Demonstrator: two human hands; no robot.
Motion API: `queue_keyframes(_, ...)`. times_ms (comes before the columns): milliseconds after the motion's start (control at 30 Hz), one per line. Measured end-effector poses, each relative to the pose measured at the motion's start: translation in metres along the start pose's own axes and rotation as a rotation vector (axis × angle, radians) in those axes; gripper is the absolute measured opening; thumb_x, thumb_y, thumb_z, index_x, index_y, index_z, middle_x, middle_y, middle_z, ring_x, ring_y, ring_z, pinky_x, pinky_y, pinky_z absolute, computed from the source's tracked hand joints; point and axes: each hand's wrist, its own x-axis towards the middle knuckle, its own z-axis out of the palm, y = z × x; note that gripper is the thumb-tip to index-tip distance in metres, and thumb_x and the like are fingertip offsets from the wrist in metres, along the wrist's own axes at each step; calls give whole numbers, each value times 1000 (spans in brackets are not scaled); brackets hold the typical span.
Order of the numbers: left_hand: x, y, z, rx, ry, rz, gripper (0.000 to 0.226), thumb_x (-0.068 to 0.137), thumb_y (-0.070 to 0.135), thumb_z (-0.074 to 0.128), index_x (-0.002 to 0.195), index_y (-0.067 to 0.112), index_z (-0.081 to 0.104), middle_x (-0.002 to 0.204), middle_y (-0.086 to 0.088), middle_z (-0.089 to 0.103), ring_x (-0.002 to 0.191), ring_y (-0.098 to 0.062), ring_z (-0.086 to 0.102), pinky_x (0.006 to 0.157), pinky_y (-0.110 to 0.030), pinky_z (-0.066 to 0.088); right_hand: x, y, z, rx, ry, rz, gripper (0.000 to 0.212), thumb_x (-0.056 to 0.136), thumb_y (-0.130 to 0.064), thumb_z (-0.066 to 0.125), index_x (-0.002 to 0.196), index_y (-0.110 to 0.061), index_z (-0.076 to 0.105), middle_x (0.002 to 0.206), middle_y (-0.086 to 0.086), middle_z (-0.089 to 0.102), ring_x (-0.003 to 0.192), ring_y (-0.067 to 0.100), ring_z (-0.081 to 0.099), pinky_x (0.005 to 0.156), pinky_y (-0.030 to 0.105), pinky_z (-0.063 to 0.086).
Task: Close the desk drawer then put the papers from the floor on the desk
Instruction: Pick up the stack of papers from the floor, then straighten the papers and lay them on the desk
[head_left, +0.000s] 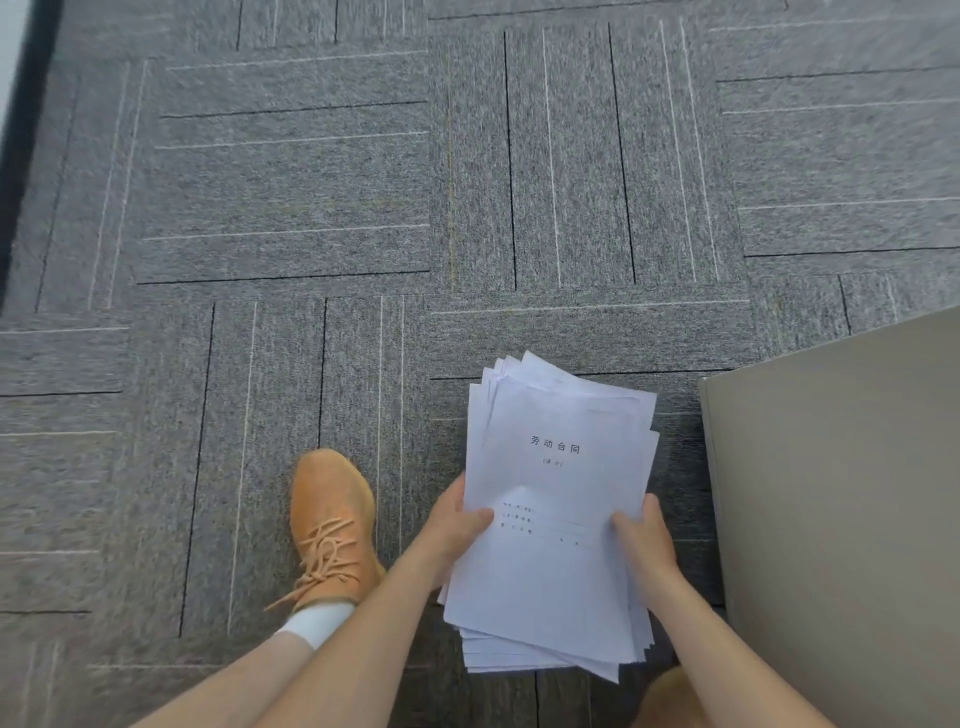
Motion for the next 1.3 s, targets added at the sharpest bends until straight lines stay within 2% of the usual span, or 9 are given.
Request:
queue_keyframes(133, -20, 24, -11, -37, -6, 18, 56, 82, -10, 52, 124, 25, 60, 116, -10, 72, 107, -35, 68, 93, -56, 52, -13, -28, -9, 107, -91, 36, 36, 78, -1, 54, 112, -14, 56, 106, 6, 67, 101, 27, 64, 95, 48, 52)
queue_keyframes(300, -73, 85, -16, -32, 7, 126, 50, 83, -18, 46, 118, 15, 58, 112, -14, 70, 100, -34, 68, 83, -47, 57, -64, -91, -31, 180, -133, -120, 24, 74, 5, 55, 87, -11, 68, 93, 11, 74, 89, 32, 69, 82, 43, 54)
queue_keyframes(400, -116, 131, -19, -56, -1, 209, 54, 77, -22, 43, 117, 12, 58, 113, -21, 69, 103, -41, 67, 88, -58, 54, -119, -140, -53, 222, -130, -273, 22, 72, -5, 58, 90, -7, 69, 97, 14, 74, 93, 33, 69, 86, 48, 55)
queue_keyframes(467, -152, 165, -17, -42, 1, 291, 57, 73, -18, 49, 123, 7, 55, 114, -24, 69, 102, -42, 68, 88, -62, 53, -157, -169, -72, 231, -113, -373, 26, 71, -7, 58, 93, -10, 71, 99, 13, 76, 98, 34, 70, 91, 55, 55)
queue_keyframes(567, -227, 213, -6, -33, -32, 449, 37, 88, -9, 56, 121, 8, 56, 105, -15, 73, 89, -33, 72, 78, -49, 60, -224, -206, -109, 230, -50, -514, 19, 83, -11, 58, 97, -15, 70, 97, 8, 76, 95, 30, 72, 89, 55, 56)
queue_keyframes(767, -366, 283, 22, 61, -58, 705, 55, 72, 33, 77, 118, 9, 60, 119, -17, 69, 110, -36, 66, 96, -60, 50, -395, -245, -219, 308, 99, -807, 25, 82, -7, 57, 103, -17, 67, 98, 0, 75, 96, 21, 70, 90, 44, 56)
queue_keyframes(933, -534, 302, 83, 22, -215, 907, 56, 75, 25, 76, 123, 1, 59, 116, -18, 71, 104, -36, 69, 97, -54, 51, -561, -220, -322, 450, 280, -991, 24, 88, 3, 57, 95, -19, 65, 88, -2, 71, 89, 23, 65, 77, 32, 49)
queue_keyframes(1100, -680, 274, 162, 126, -470, 1104, 32, 89, 11, 65, 121, 4, 63, 111, -17, 74, 101, -38, 70, 91, -55, 54, -689, -132, -415, 533, 530, -1099, 30, 73, -7, 56, 91, -26, 71, 91, 8, 76, 92, 38, 70, 87, 55, 54)
queue_keyframes(1300, -781, 210, 261, 243, -652, 1238, 33, 86, 11, 70, 118, 4, 66, 106, -14, 76, 96, -34, 73, 91, -53, 55, -785, -4, -491, 656, 874, -1052, 29, 76, -5, 53, 92, -25, 68, 93, 6, 76, 90, 32, 70, 84, 52, 55)
